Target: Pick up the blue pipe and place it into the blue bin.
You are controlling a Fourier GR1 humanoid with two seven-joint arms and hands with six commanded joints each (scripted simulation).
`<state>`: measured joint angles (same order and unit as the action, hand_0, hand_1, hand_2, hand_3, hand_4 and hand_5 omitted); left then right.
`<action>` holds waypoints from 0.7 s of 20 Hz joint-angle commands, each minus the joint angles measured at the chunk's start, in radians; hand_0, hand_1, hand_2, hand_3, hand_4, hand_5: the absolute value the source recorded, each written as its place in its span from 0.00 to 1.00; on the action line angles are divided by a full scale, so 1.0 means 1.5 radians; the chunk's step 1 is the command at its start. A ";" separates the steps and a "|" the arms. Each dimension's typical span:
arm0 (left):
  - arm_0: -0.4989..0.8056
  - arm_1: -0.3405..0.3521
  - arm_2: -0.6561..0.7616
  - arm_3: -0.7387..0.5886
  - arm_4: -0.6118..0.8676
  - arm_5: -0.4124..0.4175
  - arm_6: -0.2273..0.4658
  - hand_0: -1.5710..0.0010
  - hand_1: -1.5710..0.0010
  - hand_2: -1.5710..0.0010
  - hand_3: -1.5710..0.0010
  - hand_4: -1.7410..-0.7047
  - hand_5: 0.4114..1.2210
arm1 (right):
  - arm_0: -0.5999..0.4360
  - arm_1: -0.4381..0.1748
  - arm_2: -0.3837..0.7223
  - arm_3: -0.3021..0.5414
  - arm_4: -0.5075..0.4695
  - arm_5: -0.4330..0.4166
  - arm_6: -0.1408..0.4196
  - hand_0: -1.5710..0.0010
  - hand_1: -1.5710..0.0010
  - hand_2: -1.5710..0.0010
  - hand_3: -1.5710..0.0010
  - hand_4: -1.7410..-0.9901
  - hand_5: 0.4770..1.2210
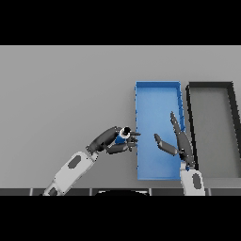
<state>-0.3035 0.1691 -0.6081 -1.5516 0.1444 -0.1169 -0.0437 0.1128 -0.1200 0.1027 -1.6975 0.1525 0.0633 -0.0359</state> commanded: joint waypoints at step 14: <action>0.001 0.009 -0.016 -0.001 -0.012 0.006 -0.011 0.00 0.00 0.00 0.05 0.00 1.00 | -0.173 -0.152 0.041 -0.170 -0.377 0.274 0.191 1.00 1.00 1.00 1.00 0.58 0.03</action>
<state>-0.3023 0.1822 -0.6321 -1.5527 0.1286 -0.1101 -0.0592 -0.1485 -0.3471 0.1649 -1.9533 -0.4126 0.4744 0.2497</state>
